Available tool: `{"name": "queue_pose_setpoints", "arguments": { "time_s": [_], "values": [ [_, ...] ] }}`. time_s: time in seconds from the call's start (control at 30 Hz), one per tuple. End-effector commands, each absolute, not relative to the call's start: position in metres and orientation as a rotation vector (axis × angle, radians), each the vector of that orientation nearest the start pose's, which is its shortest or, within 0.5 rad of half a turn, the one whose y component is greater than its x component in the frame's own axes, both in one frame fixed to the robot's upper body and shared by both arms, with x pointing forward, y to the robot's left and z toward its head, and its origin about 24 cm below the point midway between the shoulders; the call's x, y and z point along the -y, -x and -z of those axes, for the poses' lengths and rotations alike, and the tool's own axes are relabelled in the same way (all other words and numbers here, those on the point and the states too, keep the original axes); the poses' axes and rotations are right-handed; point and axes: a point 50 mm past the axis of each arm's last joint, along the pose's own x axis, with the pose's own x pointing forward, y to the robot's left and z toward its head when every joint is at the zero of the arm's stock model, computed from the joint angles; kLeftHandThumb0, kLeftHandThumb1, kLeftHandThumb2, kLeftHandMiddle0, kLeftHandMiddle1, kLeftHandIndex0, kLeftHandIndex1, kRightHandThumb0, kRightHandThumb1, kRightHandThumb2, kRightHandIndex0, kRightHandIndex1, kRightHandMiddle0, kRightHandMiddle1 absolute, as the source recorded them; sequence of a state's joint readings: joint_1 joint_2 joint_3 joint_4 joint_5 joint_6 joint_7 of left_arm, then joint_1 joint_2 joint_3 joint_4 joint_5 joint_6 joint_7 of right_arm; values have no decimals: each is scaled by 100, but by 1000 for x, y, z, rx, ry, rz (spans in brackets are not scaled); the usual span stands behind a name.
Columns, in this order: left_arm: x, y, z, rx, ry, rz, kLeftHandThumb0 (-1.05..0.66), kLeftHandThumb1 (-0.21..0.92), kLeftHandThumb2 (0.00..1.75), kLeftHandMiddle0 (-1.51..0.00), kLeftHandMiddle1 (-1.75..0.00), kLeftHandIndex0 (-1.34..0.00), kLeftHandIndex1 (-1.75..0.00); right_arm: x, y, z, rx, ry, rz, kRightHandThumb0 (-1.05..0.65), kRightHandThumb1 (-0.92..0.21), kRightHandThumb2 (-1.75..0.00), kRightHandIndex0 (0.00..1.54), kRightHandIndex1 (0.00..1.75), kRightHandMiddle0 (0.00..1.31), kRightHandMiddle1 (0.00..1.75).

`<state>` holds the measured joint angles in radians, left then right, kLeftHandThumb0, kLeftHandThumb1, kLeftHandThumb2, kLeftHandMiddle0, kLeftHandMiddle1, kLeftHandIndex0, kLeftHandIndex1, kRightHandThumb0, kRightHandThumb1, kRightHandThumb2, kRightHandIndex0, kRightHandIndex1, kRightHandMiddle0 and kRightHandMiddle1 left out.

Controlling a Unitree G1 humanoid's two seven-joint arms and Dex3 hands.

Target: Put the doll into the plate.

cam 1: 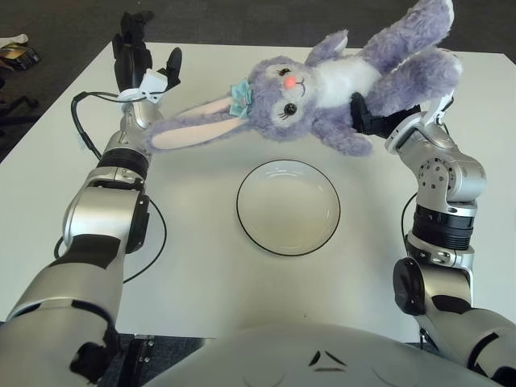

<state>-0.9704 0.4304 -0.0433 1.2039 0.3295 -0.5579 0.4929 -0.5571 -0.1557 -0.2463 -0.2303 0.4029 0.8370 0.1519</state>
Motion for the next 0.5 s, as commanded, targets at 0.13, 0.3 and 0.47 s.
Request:
{"name": "queue_pose_setpoints", "arguments": {
  "time_s": [0.13,0.3,0.47],
  "values": [
    [-226,-391,-167,451,-588,-365,-57,92,72,0,-135,0,-150,160,-306,-187,-23,-233,-356,0,-1,-151,93,127,75,175],
    [-227,-391,-169,449,-594,-370,-60,92,73,0,-136,0,-152,161,-300,-184,-56,-222,-378,0,-2,-149,94,125,74,175],
    [-228,-391,-169,445,-596,-367,-64,92,78,0,-127,0,-147,161,-296,-182,-80,-221,-393,0,-2,-149,94,124,74,175]
  ]
}}
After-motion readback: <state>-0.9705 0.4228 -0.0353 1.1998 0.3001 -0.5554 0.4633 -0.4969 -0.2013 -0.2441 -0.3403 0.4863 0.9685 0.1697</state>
